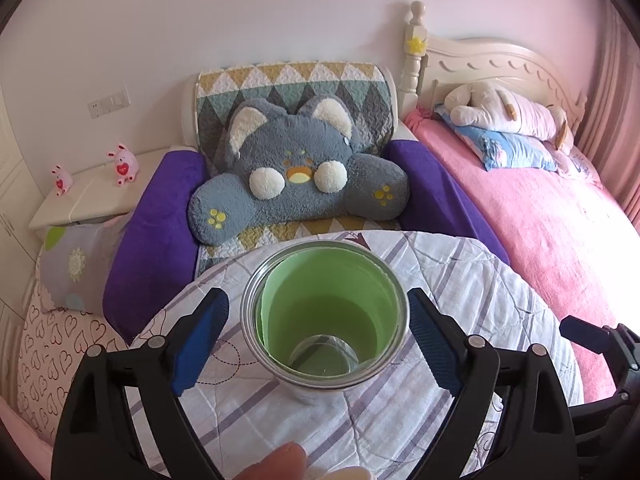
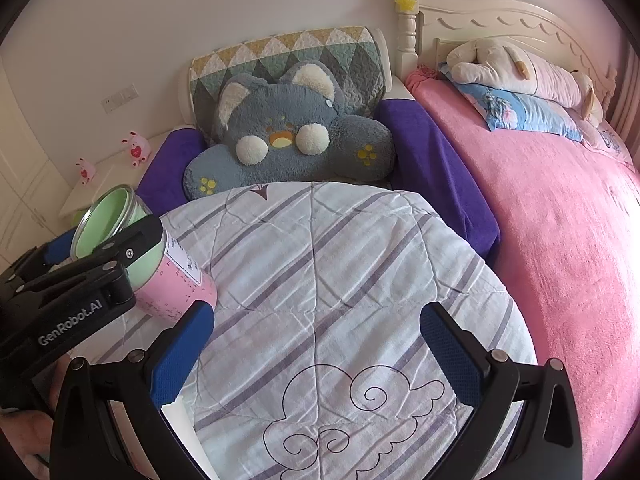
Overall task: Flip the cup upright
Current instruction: 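Carry the can with the left tool and lower it near the cat cushion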
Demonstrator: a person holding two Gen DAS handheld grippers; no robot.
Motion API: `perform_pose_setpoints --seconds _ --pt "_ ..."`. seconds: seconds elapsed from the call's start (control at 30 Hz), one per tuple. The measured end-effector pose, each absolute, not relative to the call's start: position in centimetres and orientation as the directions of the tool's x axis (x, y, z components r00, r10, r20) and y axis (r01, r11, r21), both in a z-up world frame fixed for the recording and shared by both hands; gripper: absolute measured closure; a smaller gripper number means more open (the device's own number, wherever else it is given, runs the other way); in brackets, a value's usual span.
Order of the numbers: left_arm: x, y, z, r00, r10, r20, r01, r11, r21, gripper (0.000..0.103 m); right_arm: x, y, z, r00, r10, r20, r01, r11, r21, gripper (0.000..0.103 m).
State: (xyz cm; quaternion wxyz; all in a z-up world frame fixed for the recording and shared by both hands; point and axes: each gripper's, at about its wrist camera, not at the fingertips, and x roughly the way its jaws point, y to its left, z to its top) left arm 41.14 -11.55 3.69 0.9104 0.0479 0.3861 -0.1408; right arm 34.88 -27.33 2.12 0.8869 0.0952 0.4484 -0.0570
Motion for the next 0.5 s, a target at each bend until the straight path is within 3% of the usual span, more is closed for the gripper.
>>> perform_pose_setpoints --seconds 0.3,0.5 --pt "40.9 -11.3 4.6 0.67 -0.224 -0.708 0.288 0.957 -0.031 0.001 34.1 -27.3 2.7 0.601 -0.022 -0.799 0.189 0.975 0.116 0.0" --pt "39.4 -10.3 6.4 0.694 -0.209 -0.689 0.261 0.965 -0.03 0.0 33.2 -27.0 3.9 0.617 -0.021 -0.787 0.184 0.976 0.119 0.0"
